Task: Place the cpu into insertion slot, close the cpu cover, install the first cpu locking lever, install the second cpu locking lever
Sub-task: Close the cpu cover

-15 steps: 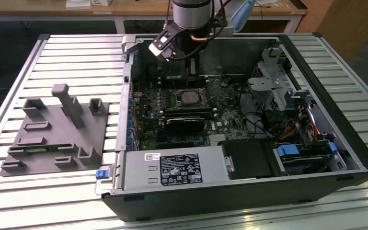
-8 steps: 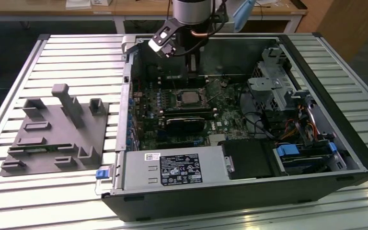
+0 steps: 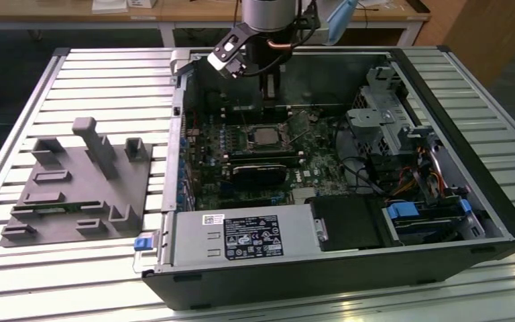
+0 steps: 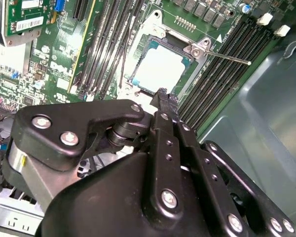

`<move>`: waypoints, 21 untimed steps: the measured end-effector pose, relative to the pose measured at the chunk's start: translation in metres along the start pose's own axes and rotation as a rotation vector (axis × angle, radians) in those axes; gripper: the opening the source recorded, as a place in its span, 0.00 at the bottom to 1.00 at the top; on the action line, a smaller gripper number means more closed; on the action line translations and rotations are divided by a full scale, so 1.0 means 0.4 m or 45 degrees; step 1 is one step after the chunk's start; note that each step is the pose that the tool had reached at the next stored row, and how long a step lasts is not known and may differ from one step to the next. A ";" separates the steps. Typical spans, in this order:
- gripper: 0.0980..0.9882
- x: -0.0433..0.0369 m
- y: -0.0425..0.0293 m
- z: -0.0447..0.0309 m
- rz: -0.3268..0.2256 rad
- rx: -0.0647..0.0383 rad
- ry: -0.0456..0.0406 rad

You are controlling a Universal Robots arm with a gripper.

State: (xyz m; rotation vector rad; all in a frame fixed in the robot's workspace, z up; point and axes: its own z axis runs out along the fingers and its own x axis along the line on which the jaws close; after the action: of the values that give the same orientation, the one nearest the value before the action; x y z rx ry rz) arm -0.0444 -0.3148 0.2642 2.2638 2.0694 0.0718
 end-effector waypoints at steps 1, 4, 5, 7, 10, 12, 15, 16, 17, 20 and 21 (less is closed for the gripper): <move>0.01 0.000 0.000 0.000 0.000 0.000 0.000; 0.01 0.000 0.002 0.000 0.000 0.000 0.000; 0.01 0.000 0.004 0.000 0.000 0.000 0.000; 0.01 0.001 0.010 0.000 0.000 0.000 0.000; 0.01 0.002 0.021 0.001 0.000 0.000 0.000; 0.01 0.003 0.028 0.002 0.000 0.000 0.000; 0.01 0.003 0.039 0.003 0.000 0.000 0.000; 0.01 0.004 0.043 0.003 0.000 0.000 0.000; 0.01 0.004 0.047 0.004 0.000 0.000 0.000; 0.01 0.005 0.058 0.005 0.000 0.000 0.000; 0.01 0.006 0.062 0.005 0.000 0.000 0.000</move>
State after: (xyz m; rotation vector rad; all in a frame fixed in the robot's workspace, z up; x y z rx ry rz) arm -0.0195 -0.3148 0.2643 2.2637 2.0694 0.0714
